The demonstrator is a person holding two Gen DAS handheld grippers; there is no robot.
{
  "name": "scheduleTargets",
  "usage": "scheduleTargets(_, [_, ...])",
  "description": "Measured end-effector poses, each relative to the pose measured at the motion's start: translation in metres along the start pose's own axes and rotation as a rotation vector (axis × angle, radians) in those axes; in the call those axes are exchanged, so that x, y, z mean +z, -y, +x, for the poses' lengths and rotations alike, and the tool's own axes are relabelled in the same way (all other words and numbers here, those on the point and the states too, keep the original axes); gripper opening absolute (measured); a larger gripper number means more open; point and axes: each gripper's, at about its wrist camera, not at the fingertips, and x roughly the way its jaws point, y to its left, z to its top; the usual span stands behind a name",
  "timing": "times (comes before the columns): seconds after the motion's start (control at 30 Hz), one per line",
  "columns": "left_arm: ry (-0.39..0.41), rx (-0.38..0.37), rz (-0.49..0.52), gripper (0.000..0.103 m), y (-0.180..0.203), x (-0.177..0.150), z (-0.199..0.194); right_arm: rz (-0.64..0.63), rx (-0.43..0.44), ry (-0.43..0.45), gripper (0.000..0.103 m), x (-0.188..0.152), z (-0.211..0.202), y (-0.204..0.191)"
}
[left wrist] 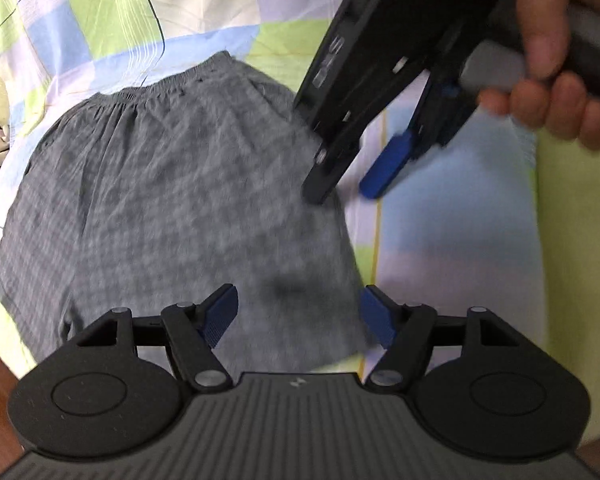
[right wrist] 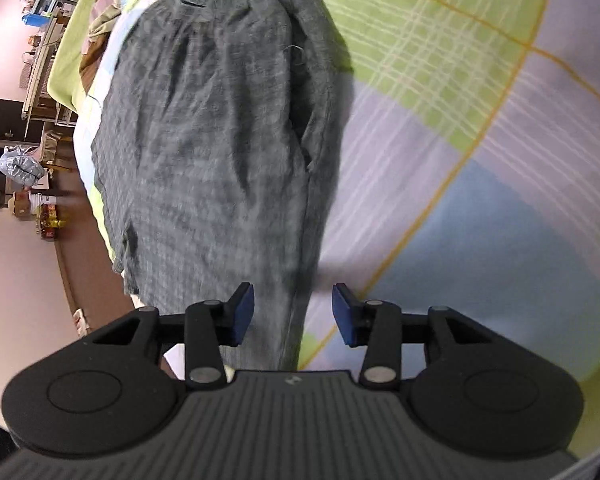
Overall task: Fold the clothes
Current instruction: 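Grasp the shorts' leg hem with the left gripper while the right gripper approaches the waistband, then lift the shorts with both grippers and fold them in half lengthwise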
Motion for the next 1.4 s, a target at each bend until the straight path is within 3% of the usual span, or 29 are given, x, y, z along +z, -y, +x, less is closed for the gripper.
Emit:
scheduleTargets(0.03, [-0.005,0.008,0.013,0.069,0.004,0.002,0.007,-0.002,0.008,-0.008,0.034,0.003,0.003,0.001])
scheduleTargets(0.07, [-0.009,0.017,0.027,0.069,0.008,0.004,0.014,-0.014,0.028,-0.025,0.014,0.008,0.009,0.002])
scheduleTargets(0.1, [-0.013,0.025,0.042,0.069,0.011,0.005,0.017,-0.016,0.052,-0.043,0.006,0.011,0.014,0.002])
scheduleTargets(0.3, [0.003,0.061,0.062,0.066,0.024,0.013,0.024,-0.024,0.15,-0.061,0.005,0.017,0.005,-0.007])
scheduleTargets(0.37, [-0.006,0.066,0.041,0.05,0.021,0.015,0.026,-0.021,0.193,-0.063,0.005,0.017,-0.001,-0.011])
scheduleTargets(0.4, [-0.008,0.065,0.03,0.042,0.018,0.014,0.027,-0.022,0.204,-0.069,0.009,0.017,-0.003,-0.012])
scheduleTargets(0.43, [-0.014,0.06,-0.005,0.021,0.009,0.013,0.029,-0.024,0.212,-0.075,0.014,0.017,-0.004,-0.011])
scheduleTargets(0.47, [-0.016,0.057,-0.025,0.003,0.001,0.012,0.03,-0.036,0.208,-0.073,0.034,0.018,-0.007,-0.012])
scheduleTargets(0.5, [-0.014,0.051,-0.043,0.001,-0.007,0.011,0.03,-0.049,0.201,-0.07,0.043,0.018,-0.009,-0.012])
scheduleTargets(0.53, [-0.01,0.046,-0.054,0.001,-0.012,0.01,0.029,-0.103,0.177,-0.044,0.043,0.018,-0.016,-0.013])
scheduleTargets(0.63, [0.01,0.025,-0.075,0.001,-0.026,0.006,0.024,-0.35,0.032,0.069,0.043,0.024,-0.04,-0.021])
scheduleTargets(0.73, [0.019,0.01,-0.084,0.001,-0.027,0.001,0.019,-0.988,-0.277,0.202,0.043,0.016,-0.048,-0.045])
scheduleTargets(0.8, [0.02,0.007,-0.091,0.001,-0.026,-0.001,0.017,-1.455,-0.419,0.23,0.041,-0.002,-0.035,-0.045])
scheduleTargets(0.97, [0.015,-0.01,-0.123,0.001,-0.027,-0.001,0.01,-2.034,-0.45,0.193,0.041,-0.005,-0.004,-0.034])
scheduleTargets(1.07, [0.009,-0.024,-0.151,0.001,-0.032,0.003,0.015,-2.192,-0.461,0.234,0.041,0.008,0.012,-0.042])
scheduleTargets(1.13, [0.005,-0.037,-0.167,0.001,-0.039,0.004,0.018,-2.216,-0.44,0.199,0.041,0.02,0.012,-0.047])
scheduleTargets(1.17, [0.005,-0.043,-0.171,0.001,-0.042,0.007,0.022,-2.238,-0.433,0.164,0.037,0.022,0.013,-0.047])
scheduleTargets(1.23, [0.004,-0.06,-0.166,0.001,-0.049,0.007,0.025,-2.284,-0.42,0.09,0.008,0.025,0.016,-0.048])
scheduleTargets(1.27, [0.005,-0.07,-0.162,0.001,-0.052,0.007,0.027,-2.322,-0.423,0.037,0.003,0.026,0.018,-0.048])
scheduleTargets(1.3, [0.008,-0.086,-0.148,0.0,-0.056,0.006,0.025,-2.366,-0.424,0.001,0.003,0.026,0.018,-0.05])
scheduleTargets(1.4, [0.02,-0.124,-0.133,0.0,-0.072,0.003,0.017,-2.309,-0.405,-0.051,0.002,0.034,0.008,-0.074])
